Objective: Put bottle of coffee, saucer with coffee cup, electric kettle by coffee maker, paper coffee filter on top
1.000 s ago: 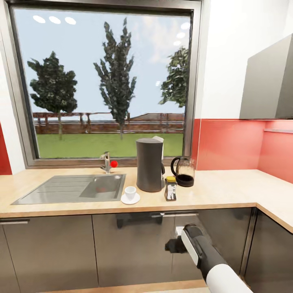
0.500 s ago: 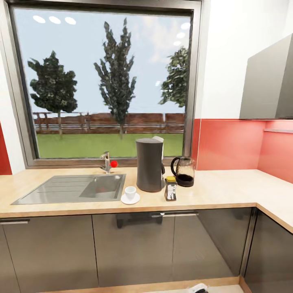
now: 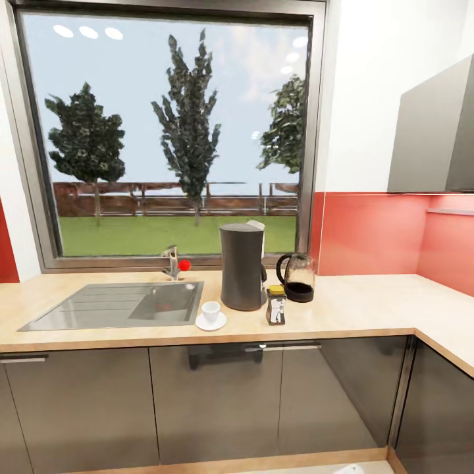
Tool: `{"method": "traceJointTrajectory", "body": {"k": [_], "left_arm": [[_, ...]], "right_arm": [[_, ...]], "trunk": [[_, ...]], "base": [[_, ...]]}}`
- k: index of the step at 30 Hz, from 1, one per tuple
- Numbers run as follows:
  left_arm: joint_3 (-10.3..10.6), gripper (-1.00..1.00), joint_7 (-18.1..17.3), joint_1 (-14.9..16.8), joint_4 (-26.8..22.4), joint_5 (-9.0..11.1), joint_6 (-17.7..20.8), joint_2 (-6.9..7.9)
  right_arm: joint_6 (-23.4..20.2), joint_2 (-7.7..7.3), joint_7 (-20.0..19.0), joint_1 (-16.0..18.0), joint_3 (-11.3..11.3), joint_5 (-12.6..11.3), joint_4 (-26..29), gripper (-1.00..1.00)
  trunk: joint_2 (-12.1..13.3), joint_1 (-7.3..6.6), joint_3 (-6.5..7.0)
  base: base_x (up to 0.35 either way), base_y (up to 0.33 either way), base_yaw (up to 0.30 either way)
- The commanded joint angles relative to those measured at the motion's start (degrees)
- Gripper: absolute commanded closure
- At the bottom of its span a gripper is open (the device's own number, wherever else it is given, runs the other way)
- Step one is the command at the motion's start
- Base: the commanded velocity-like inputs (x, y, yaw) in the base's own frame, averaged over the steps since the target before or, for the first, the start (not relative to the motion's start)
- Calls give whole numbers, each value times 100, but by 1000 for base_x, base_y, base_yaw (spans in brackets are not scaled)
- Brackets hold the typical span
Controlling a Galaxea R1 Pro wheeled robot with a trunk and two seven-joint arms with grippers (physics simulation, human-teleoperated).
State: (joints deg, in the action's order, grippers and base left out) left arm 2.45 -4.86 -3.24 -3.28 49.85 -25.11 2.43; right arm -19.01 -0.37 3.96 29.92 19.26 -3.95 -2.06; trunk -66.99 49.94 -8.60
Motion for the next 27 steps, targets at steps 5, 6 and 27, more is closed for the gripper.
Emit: {"method": "traceJointTrajectory", "body": {"k": [5,6,27], "left_arm": [[20,-100,-32,-1,-6,60,-8,2],[21,-100,-32,-1,-6,60,-6,3],[21,-100,-32,-1,-6,60,-7,3]], "right_arm": [[-14,4,9,6,35,-44,-5,-100],[-14,6,7,6,34,-44,-5,-100],[-15,11,8,6,34,-44,-5,-100]], "trunk": [[-4,1,-7],[-4,1,-7],[-4,1,-7]], "base": [[0,0,0],[0,0,0],[0,0,0]]}}
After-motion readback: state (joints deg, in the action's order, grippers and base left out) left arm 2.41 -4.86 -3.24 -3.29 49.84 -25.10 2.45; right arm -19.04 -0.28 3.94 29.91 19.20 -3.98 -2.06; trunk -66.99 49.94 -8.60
